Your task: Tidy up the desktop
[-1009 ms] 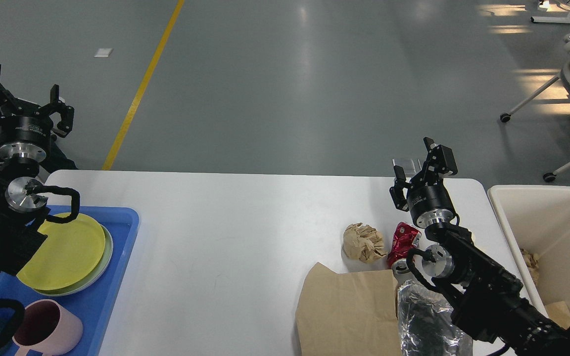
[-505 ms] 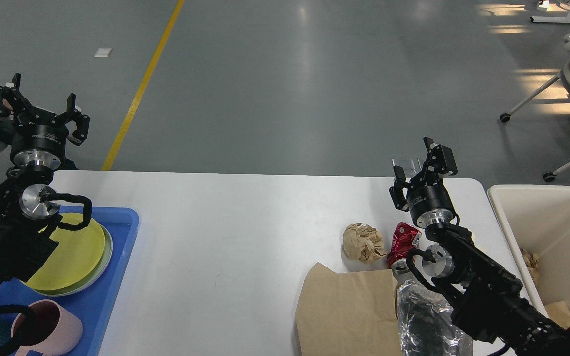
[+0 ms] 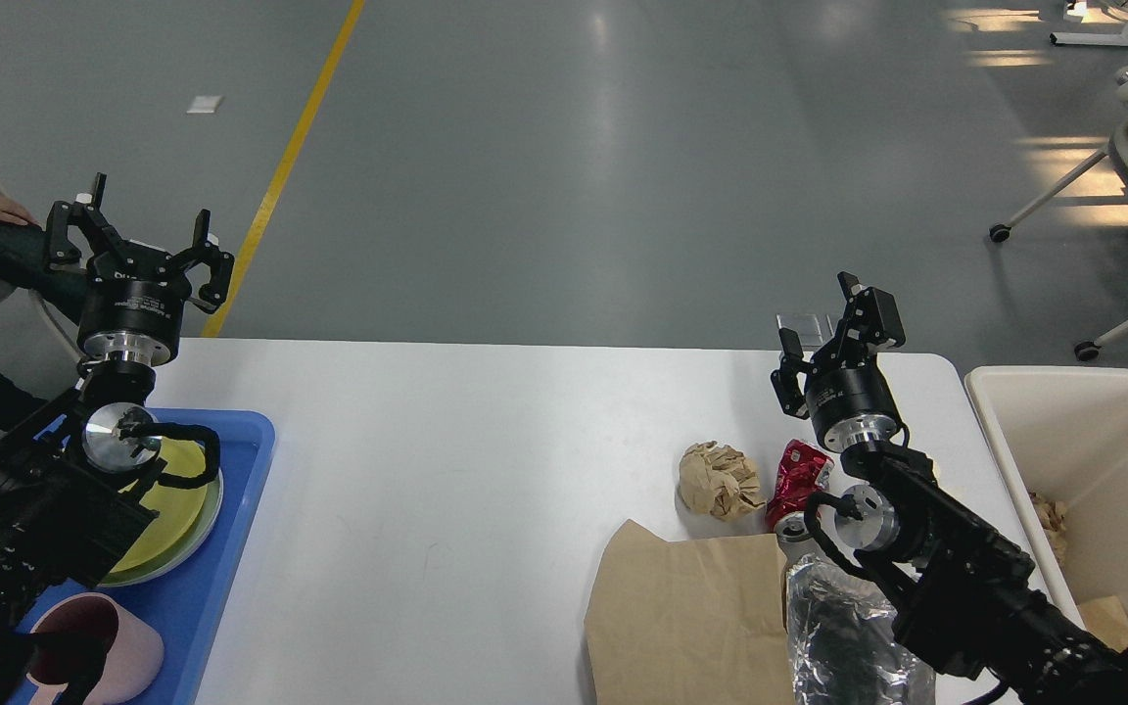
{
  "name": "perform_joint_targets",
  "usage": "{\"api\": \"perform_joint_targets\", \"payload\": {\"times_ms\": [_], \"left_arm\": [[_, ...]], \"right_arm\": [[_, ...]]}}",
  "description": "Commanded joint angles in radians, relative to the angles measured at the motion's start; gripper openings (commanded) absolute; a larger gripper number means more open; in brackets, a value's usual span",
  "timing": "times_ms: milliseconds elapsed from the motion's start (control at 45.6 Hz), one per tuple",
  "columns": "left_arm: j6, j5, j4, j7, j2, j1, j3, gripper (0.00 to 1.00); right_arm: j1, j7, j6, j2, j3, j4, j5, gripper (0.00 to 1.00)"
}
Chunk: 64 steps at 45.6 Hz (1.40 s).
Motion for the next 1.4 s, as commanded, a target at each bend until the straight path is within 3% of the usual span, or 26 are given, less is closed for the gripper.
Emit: {"api": "perform_joint_targets", "payload": {"times_ms": [0,351,680,1382], "left_arm": [[-0.006,-0.002,0.001,-0.002,-0.008,0.037,0.0,0.96],[-0.022,0.0,0.0,-0.024,-0.054,0.093,0.004,0.96],[-0.02,0.0,0.001,-0.078,-0.071,0.099,0.003,0.96],[-0.02,0.0,0.0,-0.064,-0.071,0.122,0.004,0.96]], "right_arm": [[0.0,0.0,0.0,0.0,-0.001,0.001,0.0,1.0],[0.0,0.0,0.0,0.0,0.0,0.001,0.0,1.0],[0.0,0.0,0.0,0.0,-0.001,0.001,0.001,1.0],[0.0,0.0,0.0,0.0,0.001,0.001,0.0,1.0]]}}
